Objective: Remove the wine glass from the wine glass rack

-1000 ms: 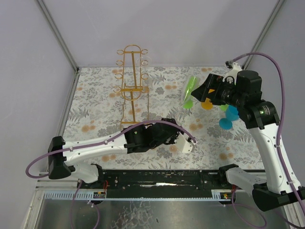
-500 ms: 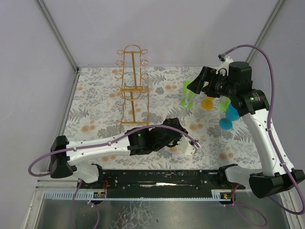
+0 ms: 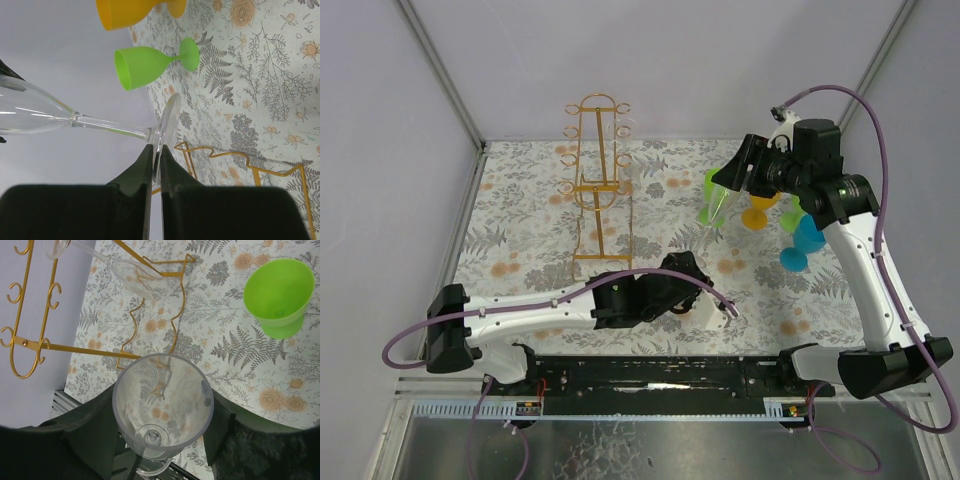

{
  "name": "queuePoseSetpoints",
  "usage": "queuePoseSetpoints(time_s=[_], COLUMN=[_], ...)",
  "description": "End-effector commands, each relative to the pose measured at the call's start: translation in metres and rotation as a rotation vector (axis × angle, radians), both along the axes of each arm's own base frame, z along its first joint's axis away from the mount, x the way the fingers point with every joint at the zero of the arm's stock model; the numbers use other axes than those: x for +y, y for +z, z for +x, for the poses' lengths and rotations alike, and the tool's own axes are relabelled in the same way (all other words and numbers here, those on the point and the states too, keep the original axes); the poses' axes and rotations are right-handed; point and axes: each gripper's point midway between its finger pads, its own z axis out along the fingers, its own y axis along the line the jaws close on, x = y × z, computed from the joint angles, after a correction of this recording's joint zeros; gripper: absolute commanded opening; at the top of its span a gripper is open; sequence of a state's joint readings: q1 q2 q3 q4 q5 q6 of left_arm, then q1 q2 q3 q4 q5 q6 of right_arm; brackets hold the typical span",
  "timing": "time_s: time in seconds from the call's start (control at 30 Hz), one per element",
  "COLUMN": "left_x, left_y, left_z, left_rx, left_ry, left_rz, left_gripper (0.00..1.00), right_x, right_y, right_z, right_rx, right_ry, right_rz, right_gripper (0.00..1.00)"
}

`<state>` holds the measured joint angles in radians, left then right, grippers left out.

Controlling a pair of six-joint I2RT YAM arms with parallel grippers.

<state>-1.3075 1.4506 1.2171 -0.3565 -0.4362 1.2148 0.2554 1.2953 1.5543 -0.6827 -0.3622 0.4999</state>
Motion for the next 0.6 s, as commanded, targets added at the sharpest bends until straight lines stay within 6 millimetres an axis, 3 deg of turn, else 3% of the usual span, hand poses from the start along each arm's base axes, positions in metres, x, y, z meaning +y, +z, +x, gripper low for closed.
queuePoseSetpoints(time_s=[0.0,0.07,0.23,0.37,0.47,0.57], left_x=[-0.007,-0.006,-0.004,-0.008,-0.014,-0.019], left_y=[0.018,0.020,0.033,0.056,0.072,0.093], left_z=[0.006,0.007,0.009,0.009,0.007,0.006], left_rx=[-0.061,-0.067,-0.063,-0.039,-0.012,0.021], left_ry=[0.016,0.025,0.038,0.047,0.051,0.064], left_rz=[-0.059,-0.064,-0.108,-0.194,-0.256,-0.336], left_gripper=[0.00,0.04,0.48,0.62,0.75,0.82], right_x=[-0.008,-0.021,-0.072,-0.104,-0.113,-0.121], right_y=[0.011,0.011,0.008,0.000,-0.007,-0.019], right_z=[-0.008,-0.007,-0.003,-0.005,-0.006,-0.006], right_rx=[-0.058,-0.075,-0.141,-0.189,-0.222,-0.245], right_ry=[0.014,-0.035,-0.225,-0.346,-0.386,-0.423], right_rz=[-0.069,-0.121,-0.322,-0.435,-0.462,-0.482], right_gripper=[0.26,0.23,0.20,0.18,0.17,0.17])
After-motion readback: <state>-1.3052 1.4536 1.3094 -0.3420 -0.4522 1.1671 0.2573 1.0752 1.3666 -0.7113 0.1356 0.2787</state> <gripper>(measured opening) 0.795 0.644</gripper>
